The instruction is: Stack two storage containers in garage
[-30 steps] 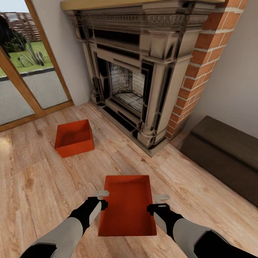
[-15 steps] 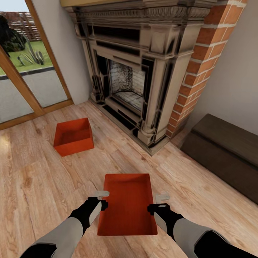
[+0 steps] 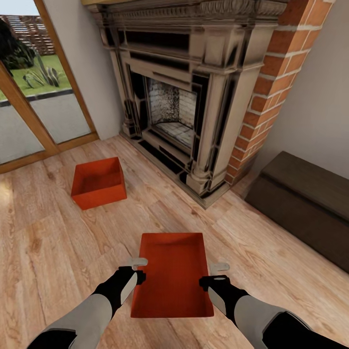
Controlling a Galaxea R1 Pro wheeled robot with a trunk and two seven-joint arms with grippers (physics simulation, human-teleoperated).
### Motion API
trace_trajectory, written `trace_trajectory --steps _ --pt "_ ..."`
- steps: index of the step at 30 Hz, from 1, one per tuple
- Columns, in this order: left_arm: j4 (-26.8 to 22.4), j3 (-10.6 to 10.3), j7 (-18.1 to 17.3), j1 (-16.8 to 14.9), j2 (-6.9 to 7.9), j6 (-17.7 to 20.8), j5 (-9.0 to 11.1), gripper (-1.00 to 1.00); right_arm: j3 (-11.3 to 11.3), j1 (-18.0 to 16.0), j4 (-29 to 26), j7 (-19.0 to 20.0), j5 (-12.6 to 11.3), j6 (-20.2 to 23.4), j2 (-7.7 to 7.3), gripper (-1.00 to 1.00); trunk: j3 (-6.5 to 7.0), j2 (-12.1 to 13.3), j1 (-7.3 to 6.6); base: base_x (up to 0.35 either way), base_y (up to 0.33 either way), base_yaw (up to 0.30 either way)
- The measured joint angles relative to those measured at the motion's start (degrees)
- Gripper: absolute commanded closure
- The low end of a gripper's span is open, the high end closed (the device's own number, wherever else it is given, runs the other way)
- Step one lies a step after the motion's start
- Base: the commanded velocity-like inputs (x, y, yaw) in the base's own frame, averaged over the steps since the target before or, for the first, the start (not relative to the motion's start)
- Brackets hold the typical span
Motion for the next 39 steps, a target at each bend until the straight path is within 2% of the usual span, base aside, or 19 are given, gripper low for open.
trace_trajectory --steps 16,20,39 --pt "0.03 -0.16 -0.05 0.0 0.0 0.06 0.0 -1.0 -0.08 0.0 -0.09 0.19 -0.05 -1.88 0.13 -1.0 -2.87 -6.42 3.51 0.0 0.0 0.0" --pt "-0.02 -0.16 -0.01 0.0 -0.03 0.02 -0.01 -1.0 -0.09 0.0 -0.07 0.19 -0.05 -1.9 0.14 -1.0 -2.88 -6.43 3.52 0.0 0.0 0.0" --pt "-0.03 -0.06 0.06 0.0 -0.09 -0.05 0.01 -1.0 0.0 0.0 -0.07 0.19 -0.05 -1.9 -0.1 -1.0 -6.11 -13.65 7.47 0.0 0.0 0.0"
